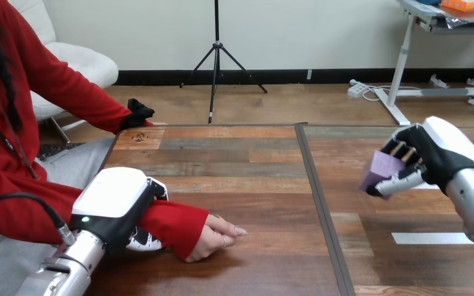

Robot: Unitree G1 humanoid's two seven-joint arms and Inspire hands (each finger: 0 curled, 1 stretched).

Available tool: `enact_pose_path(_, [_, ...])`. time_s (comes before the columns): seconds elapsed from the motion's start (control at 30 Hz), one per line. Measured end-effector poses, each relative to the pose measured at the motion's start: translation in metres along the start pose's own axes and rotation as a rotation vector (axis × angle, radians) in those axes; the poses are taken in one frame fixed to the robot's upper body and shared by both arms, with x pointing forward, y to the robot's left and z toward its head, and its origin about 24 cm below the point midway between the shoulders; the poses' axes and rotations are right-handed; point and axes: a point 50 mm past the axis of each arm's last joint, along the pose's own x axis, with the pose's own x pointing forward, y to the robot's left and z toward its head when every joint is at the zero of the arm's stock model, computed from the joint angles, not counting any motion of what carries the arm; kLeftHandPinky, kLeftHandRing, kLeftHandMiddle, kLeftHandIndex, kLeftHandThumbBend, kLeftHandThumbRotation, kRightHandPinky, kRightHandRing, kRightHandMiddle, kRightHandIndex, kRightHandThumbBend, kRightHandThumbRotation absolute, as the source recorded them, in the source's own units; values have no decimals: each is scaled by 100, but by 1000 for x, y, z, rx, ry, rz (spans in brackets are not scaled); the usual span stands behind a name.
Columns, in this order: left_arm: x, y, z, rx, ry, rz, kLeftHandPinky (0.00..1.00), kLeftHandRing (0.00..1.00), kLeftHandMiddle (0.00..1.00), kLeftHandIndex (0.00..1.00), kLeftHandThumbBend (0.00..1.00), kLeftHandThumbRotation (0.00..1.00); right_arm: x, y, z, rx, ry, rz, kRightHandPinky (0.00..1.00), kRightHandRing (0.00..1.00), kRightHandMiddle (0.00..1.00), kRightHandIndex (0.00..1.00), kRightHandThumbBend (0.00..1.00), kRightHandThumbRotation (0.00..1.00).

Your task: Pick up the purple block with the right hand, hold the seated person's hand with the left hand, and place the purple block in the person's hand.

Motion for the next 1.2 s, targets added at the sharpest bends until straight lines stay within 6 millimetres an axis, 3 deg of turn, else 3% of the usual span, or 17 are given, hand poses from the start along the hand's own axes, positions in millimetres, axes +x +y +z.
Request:
enact_pose_path(0.37, [-2, 1, 5, -56, 11, 38, 30, 36, 40, 41, 63, 4, 1, 0, 17, 27, -62, -14, 31, 37, 43, 48, 69, 0])
enact_pose_path(1.2, [3, 16, 17, -127, 8, 145, 29, 36, 40, 42, 63, 0, -2, 6, 45, 73, -148, 12, 32, 38, 43, 48, 69, 0])
